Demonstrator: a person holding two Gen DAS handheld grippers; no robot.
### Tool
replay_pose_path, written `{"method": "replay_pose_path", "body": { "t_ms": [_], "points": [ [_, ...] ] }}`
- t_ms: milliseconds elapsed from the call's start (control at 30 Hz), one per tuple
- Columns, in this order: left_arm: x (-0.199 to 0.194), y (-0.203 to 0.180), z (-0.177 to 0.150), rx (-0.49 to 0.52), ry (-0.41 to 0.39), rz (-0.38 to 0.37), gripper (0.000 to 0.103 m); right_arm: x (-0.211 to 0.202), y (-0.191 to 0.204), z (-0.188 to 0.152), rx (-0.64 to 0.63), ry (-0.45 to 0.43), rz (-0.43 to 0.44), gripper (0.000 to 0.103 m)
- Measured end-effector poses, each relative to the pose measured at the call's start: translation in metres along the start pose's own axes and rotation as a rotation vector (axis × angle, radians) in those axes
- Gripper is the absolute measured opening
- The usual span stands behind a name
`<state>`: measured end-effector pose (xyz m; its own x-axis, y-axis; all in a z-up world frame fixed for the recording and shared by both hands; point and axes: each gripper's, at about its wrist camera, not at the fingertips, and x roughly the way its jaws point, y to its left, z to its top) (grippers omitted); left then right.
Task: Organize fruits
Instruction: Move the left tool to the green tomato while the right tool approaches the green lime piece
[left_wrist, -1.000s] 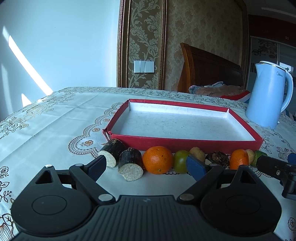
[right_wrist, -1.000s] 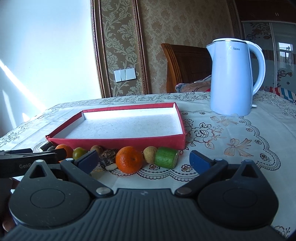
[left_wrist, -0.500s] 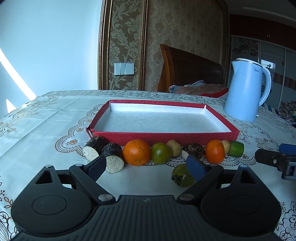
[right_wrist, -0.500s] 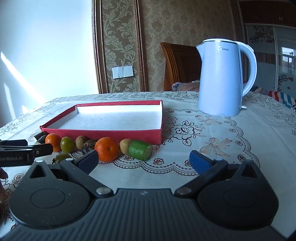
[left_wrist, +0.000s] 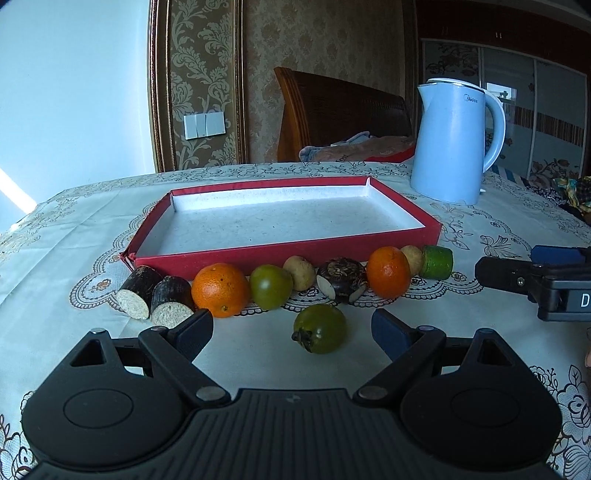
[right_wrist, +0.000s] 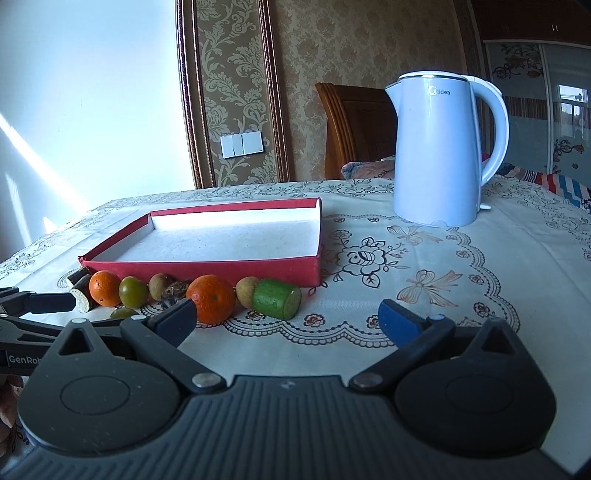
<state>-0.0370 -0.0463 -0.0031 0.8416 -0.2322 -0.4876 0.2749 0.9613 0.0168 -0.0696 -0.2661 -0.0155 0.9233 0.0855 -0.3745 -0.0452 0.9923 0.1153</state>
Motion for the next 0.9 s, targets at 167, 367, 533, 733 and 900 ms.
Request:
{"method": "replay_pose_path", "body": {
  "t_ms": [167,367,533,733,900],
  "points": [
    [0.006,-0.008,0.002,-0.008,0.017,0.013,0.085,0.005,0.0,0.003,-0.024,0.033,0.026,0.103],
    [0.023,-0.003,0.004,-0.08,0.106,0.031,0.064,0.018,-0.006,0.014,-0.171,0.061,0.026,0.103],
    [0.025,-0.002,0.004,-0.107,0.109,0.035,0.064,0.038,-0.01,0.02,-0.207,0.129,0.096,0.085],
    [0.026,-0.004,0.005,-0.109,0.118,0.042,0.063,0.05,-0.006,0.021,-0.247,0.154,0.136,0.074],
    [0.027,-0.006,0.006,-0.112,0.121,0.049,0.063,0.061,-0.002,0.022,-0.305,0.186,0.158,0.055]
  ]
}}
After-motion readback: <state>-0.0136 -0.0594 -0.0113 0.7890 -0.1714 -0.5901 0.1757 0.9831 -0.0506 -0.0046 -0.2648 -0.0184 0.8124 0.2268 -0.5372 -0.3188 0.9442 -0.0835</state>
